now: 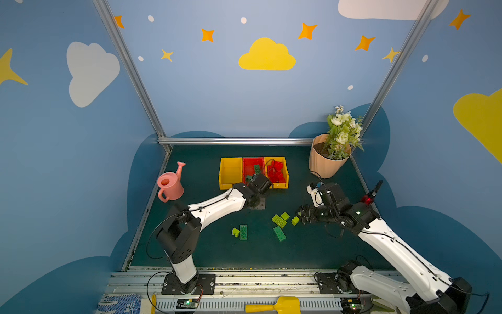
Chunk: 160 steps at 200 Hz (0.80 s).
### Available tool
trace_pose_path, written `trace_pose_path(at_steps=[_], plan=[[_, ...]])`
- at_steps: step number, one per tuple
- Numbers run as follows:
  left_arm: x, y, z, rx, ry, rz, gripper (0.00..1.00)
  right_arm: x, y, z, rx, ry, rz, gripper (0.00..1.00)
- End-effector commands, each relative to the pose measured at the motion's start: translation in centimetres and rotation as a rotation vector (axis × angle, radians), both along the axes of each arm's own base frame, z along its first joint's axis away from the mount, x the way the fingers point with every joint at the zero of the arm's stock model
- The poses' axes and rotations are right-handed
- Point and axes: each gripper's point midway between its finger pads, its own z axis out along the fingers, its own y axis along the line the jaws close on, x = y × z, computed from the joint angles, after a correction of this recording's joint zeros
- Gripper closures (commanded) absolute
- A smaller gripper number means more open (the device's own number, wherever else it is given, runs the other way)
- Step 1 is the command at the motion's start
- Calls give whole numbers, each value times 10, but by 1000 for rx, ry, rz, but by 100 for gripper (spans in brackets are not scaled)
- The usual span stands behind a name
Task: Sort the legos into containers by color
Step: Pick up the lego from the middle-left of the table, then place the lego in the container.
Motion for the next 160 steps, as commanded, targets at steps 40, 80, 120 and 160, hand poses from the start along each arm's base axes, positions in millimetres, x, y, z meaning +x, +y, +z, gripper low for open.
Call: trace_pose_path(at_steps=[40, 80, 120, 160], plan=[[110, 16, 28, 15, -70, 66, 65, 13, 13, 29, 59, -37, 14, 13], [164, 15, 14, 14, -39, 85, 64, 18, 11, 28, 40, -37, 5, 13], [196, 4, 3, 28, -24, 71, 28, 24, 7, 31, 33, -39, -9, 13], [197, 4, 27, 28, -42, 52, 18, 27, 6, 30, 19, -35, -9, 13]])
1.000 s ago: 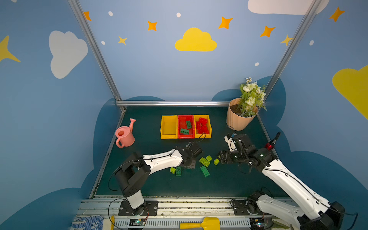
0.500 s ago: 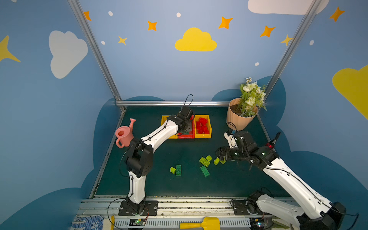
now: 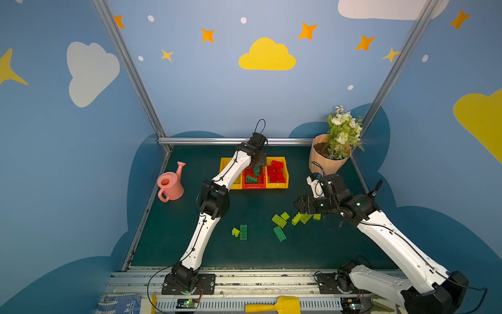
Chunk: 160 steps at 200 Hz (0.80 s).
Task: Sort the legos into containers by color
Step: Place the lego in the container.
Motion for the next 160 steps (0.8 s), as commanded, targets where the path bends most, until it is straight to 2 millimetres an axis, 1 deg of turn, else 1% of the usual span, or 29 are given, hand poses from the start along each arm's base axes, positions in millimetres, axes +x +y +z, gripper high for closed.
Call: trace_pose_path(at_steps=[1, 9, 10, 11, 18, 28, 30, 31, 35, 41, 42, 46, 54, 55, 64, 69, 86, 96, 100, 111, 114, 115, 136, 160], plan=[[-18, 5, 27, 22, 22, -33, 18, 2, -2, 4, -14, -8, 5, 13], [-24, 7, 35, 21, 20, -32, 18, 2, -2, 4, -16, -7, 4, 13], [-25, 6, 32, 24, 24, -32, 18, 2, -2, 3, -16, -6, 4, 13], [-26, 7, 37, 21, 18, -30, 18, 2, -2, 3, -17, -5, 4, 13], [-32, 10, 42, 28, 13, -27, 18, 1, -1, 1, -16, -2, 9, 13], [-45, 11, 50, 36, -4, -29, 18, 0, 1, -1, -9, 8, 19, 13], [-47, 14, 51, 38, -8, -25, 18, -1, 2, -2, -9, 12, 24, 13], [-48, 13, 49, 40, -5, -25, 18, -1, 2, -3, -9, 14, 25, 13], [-53, 15, 56, 34, -24, -24, 18, -2, 3, -4, -7, 22, 27, 13], [-62, 17, 57, 31, -33, -23, 17, -3, 4, -8, -9, 34, 30, 13], [-64, 18, 55, 32, -29, -23, 17, -4, 4, -8, -10, 37, 31, 13], [-72, 21, 59, 21, -38, -19, 16, -5, 4, -11, -14, 44, 32, 13], [-87, 26, 61, 1, -42, -14, 12, -7, 5, -17, -30, 56, 34, 13], [-88, 26, 64, -5, -49, -12, 11, -7, 5, -18, -35, 57, 32, 13], [-106, 32, 61, -41, -47, 0, 3, -10, 4, -26, -93, 57, 27, 13], [-116, 35, 60, -63, -47, 4, 0, -11, 3, -30, -129, 55, 26, 14], [-152, 43, 50, -133, -34, -2, 0, -21, 9, -45, -226, 73, 58, 14], [-172, 50, 42, -157, -19, 2, 0, -27, 17, -55, -240, 109, 82, 15], [-179, 52, 42, -164, -21, 2, 0, -30, 20, -60, -242, 124, 92, 15], [-203, 62, 32, -162, -5, 16, 0, -37, 30, -72, -243, 154, 113, 15], [-207, 65, 27, -155, 1, 25, 0, -39, 32, -74, -244, 158, 117, 15], [-208, 66, 29, -157, -4, 26, 0, -39, 32, -76, -248, 162, 119, 16], [-245, 85, 16, -139, -3, 64, 0, -50, 44, -95, -279, 191, 134, 16], [-278, 103, 5, -156, -8, 104, 0, -59, 55, -115, -348, 229, 157, 19]])
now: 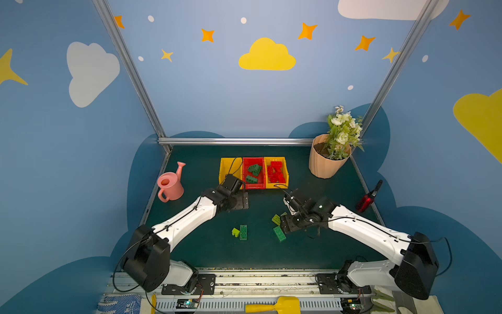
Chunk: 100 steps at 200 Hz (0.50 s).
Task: Sort the legos into containers by color
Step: Place the lego in the container, then pick up the lego from the bottom-center of the table.
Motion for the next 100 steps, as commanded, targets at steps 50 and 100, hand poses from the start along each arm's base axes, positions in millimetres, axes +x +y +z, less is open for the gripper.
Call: trace_pose_path(at_steps=[50, 100], plan=[[-52, 39, 1, -129, -121, 151, 0, -19, 30, -49, -109, 81, 15, 29], [-67, 54, 6, -149, -175, 161, 0, -12, 38, -69, -161, 100, 6, 35]])
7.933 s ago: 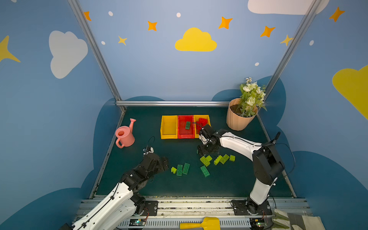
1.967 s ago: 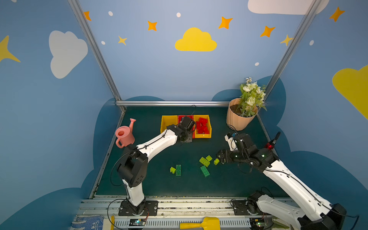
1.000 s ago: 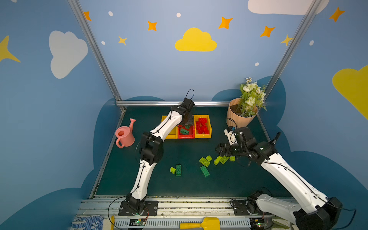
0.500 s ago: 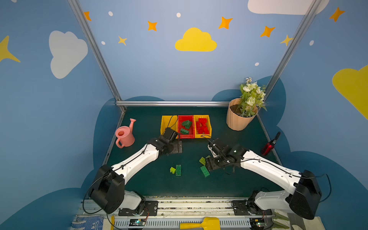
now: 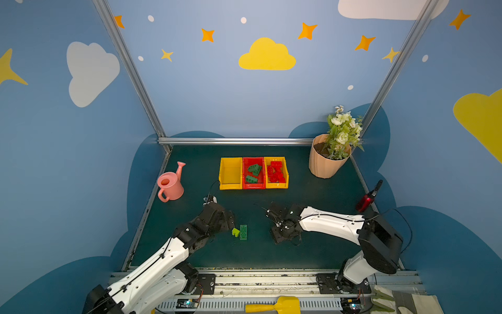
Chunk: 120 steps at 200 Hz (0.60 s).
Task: Sort the legos into containers by color
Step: Pick up the lego from the bottom-center of the table.
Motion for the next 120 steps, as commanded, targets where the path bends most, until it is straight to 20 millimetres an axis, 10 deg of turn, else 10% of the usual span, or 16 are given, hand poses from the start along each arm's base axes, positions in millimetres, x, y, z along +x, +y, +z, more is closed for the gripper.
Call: trace_pose_path(at_steps=[1, 57, 120], plan=[[-1, 8, 4, 8, -24, 32, 0, 10, 9, -2, -8, -22, -19, 35], [-3, 10, 5, 18, -29, 26, 0, 18, 15, -13, -30, -8, -19, 44], [2, 7, 10, 32, -34, 16, 0, 18, 25, -5, 11, 10, -3, 75]])
